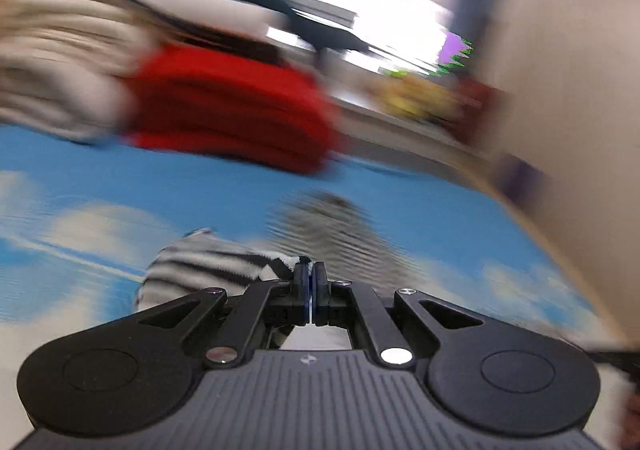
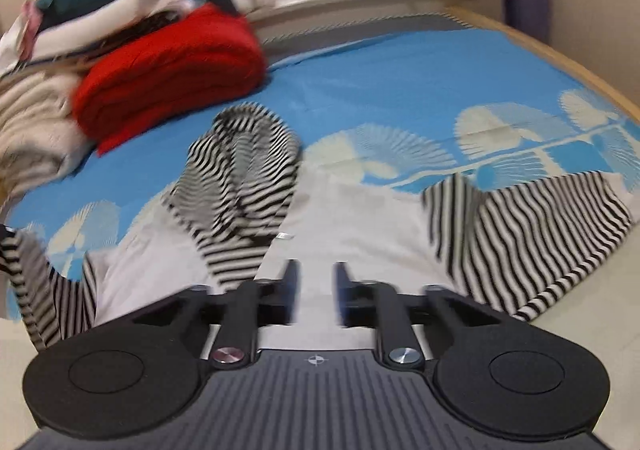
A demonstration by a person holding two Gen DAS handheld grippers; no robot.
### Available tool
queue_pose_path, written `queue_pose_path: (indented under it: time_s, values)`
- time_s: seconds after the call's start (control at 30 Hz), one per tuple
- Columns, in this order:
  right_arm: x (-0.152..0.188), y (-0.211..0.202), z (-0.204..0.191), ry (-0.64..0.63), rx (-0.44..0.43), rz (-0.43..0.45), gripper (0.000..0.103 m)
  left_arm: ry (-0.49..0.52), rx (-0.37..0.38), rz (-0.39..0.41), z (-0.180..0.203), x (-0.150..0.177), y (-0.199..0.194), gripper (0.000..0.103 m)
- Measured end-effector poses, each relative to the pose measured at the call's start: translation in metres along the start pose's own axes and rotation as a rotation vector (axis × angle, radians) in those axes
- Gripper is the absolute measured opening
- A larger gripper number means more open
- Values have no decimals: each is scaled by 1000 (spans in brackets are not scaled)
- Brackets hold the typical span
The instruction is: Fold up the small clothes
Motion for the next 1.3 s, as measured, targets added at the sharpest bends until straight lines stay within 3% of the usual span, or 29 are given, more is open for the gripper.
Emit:
queue_pose_path:
  time_s: [0.07, 0.13, 0.23, 0.3, 0.4, 0.47, 0.5, 0.57, 0.7, 0.9, 1.03, 1.07, 1.1, 1.17, 1.3]
  values:
    - [-4, -2, 9, 43, 6, 11, 13, 3, 153, -136, 45, 17, 19, 5]
    - [-7, 0, 15, 76, 2, -5, 14, 42, 178, -199, 74, 23, 23, 8]
    - [-12, 5, 24, 132, -12, -33, 14, -14, 87, -180, 70, 6, 10, 14]
    - [-14, 9, 28, 166, -16, -51, 14, -87, -3, -125, 51, -6, -4, 16]
    - [-15, 14, 30, 193, -28, -73, 14, -173, -106, -52, 19, 2, -20, 23]
    - [-12, 22, 28, 187, -46, -114, 18, -209, -220, -109, -6, 15, -16, 23]
    - [-8, 30, 22, 158, -61, -155, 25, -220, -278, -150, -18, 19, -11, 23]
    - [5, 42, 7, 101, -89, -225, 29, -247, -335, -179, -39, 19, -4, 23]
    - [34, 61, -36, -71, -135, -312, 36, -297, -351, -177, -64, 9, -4, 23]
    - [79, 86, -99, -395, -130, -338, 50, -393, -365, -202, -96, 8, -6, 23]
    - [102, 99, -125, -647, -50, -260, 50, -414, -352, -190, -99, 8, -12, 23]
    - [102, 101, -126, -666, -46, -248, 46, -416, -349, -188, -99, 7, -11, 23]
    - [101, 101, -127, -657, -52, -241, 31, -415, -345, -188, -98, 6, -11, 23]
    - [85, 93, -120, -573, -46, -207, 13, -411, -338, -197, -97, 5, -8, 23]
    - [26, 53, -81, -233, -88, 3, 12, -394, -312, -212, -89, 5, -2, 23]
Point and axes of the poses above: each gripper's, at about its wrist camera, not at the fingertips, and y roughly the way its jaws point, z to its right, x to its underside, the point moved 5 cm from there along y, roughly the way its jaws point, and after that the axes turned 9 degrees about x, right-handed, at the moved point
